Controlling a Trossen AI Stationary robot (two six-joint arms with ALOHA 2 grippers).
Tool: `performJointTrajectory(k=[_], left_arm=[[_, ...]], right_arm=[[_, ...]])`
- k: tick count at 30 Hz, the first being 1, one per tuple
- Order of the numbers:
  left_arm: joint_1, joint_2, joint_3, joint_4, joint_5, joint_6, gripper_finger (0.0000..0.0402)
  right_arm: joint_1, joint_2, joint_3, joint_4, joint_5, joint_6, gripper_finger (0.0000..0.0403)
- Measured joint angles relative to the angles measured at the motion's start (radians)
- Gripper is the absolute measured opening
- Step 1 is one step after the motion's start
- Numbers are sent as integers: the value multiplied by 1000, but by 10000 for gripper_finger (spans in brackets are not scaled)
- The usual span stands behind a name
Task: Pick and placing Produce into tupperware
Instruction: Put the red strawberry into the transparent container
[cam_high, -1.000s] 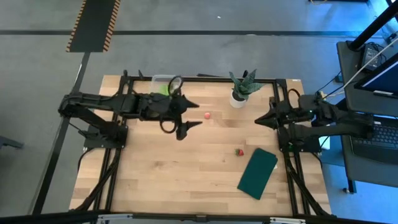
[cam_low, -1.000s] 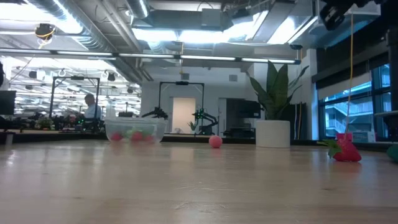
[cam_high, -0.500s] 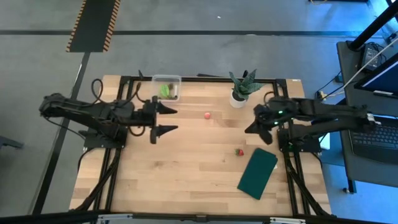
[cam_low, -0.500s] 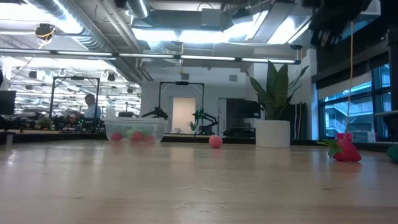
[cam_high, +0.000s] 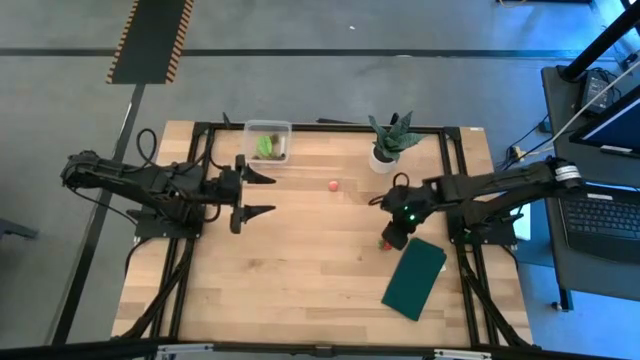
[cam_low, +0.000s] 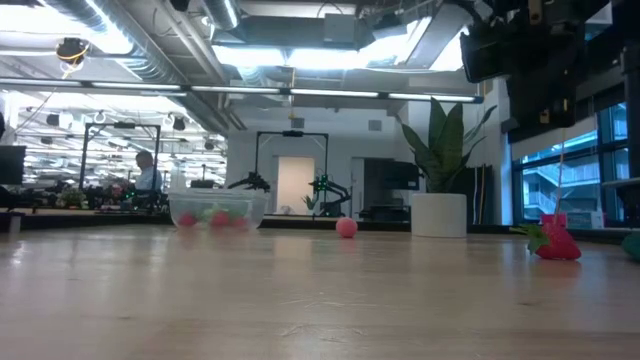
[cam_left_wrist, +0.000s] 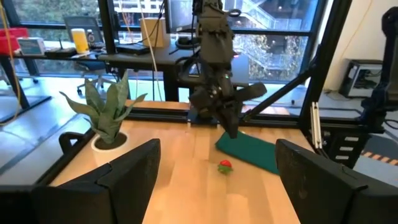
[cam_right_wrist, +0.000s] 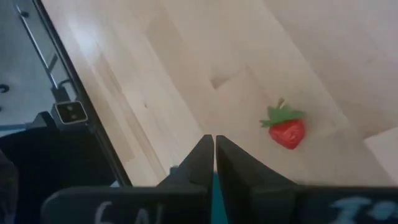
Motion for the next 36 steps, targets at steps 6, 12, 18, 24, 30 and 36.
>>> performJointTrajectory(k=[6,12,18,24,30,36], left_arm=[[0,4,0,-7,0,0,308],[-1,4,0,-3,-18,0,308],[-1,5,0,8,-19,-5,308],[0,5,0,8,-19,-7,308],[0,5,0,5,-19,-7,308],[0,5,0,5,-20,-7,308]], right_arm=[[14,22,0,80,-26,1,22],[14,10,0,133,-47,-31,51],[14,9,-1,123,-9,-78,150],[14,9,-1,94,-48,-75,248],[75,9,-1,182,-106,-136,290],[124,9,-1,224,-81,-94,293]])
